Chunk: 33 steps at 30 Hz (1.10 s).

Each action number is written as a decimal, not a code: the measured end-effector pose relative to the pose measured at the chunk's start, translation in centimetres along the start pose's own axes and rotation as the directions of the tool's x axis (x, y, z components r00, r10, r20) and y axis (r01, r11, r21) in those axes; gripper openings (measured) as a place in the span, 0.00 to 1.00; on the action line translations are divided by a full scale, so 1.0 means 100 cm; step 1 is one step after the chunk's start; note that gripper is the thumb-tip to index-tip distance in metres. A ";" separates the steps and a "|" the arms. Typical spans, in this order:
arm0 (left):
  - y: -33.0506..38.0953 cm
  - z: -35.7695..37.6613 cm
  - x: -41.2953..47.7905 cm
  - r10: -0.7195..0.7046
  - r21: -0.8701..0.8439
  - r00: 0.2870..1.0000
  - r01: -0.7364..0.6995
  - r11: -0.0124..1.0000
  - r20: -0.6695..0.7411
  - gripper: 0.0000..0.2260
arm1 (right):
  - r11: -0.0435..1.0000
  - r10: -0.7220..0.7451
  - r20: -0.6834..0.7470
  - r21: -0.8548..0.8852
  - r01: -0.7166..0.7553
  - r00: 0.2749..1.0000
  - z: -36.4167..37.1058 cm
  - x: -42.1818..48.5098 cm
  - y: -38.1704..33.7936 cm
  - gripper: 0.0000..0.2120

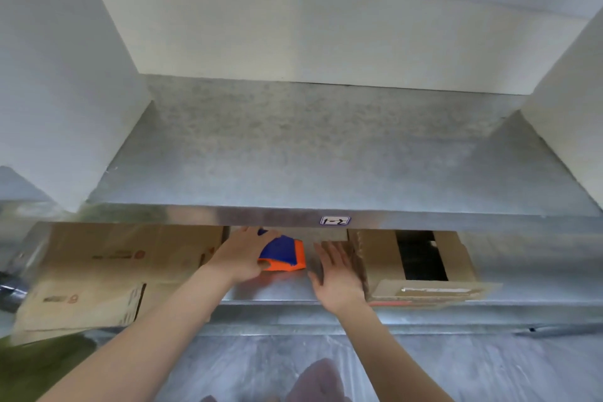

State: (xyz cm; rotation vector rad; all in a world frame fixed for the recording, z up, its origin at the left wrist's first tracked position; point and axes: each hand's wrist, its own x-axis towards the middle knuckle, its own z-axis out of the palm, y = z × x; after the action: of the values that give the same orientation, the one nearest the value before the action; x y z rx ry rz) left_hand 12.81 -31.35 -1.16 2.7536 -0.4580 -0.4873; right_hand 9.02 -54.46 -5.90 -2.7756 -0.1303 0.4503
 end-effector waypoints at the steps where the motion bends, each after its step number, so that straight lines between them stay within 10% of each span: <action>1: 0.000 0.000 -0.001 -0.003 -0.038 1.000 0.003 0.999 0.002 0.28 | 1.000 0.000 0.002 0.010 0.000 1.000 0.001 0.000 0.000 0.30; 12: 0.010 0.004 -0.028 0.099 -0.093 0.984 -0.114 0.989 -0.149 0.24 | 0.975 0.013 -0.080 0.222 0.005 0.997 -0.003 -0.017 -0.007 0.35; 16: 0.023 -0.006 -0.044 0.181 -0.058 0.949 -0.202 0.978 -0.256 0.26 | 0.922 0.040 -0.102 0.387 0.002 0.994 -0.006 -0.025 -0.009 0.23; 22: 0.034 -0.066 -0.072 0.256 -0.031 0.882 -0.292 0.956 -0.396 0.25 | 0.736 0.118 -0.012 0.672 -0.080 0.993 -0.026 -0.044 -0.017 0.24; 29: 0.060 -0.081 -0.091 0.363 -0.006 0.848 -0.396 0.918 -0.387 0.26 | 0.194 0.132 0.058 0.978 -0.083 0.990 -0.056 -0.066 -0.023 0.10; 33: 0.078 -0.079 -0.092 0.367 -0.005 0.843 -0.401 0.916 -0.394 0.25 | 0.297 0.229 -0.077 0.955 0.006 0.970 -0.074 -0.081 -0.006 0.06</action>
State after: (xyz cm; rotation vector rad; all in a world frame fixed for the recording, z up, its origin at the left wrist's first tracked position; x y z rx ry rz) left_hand 5.60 -33.22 11.18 2.4870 -0.8368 0.1333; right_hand 3.70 -57.28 3.28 -1.5629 0.3135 0.1508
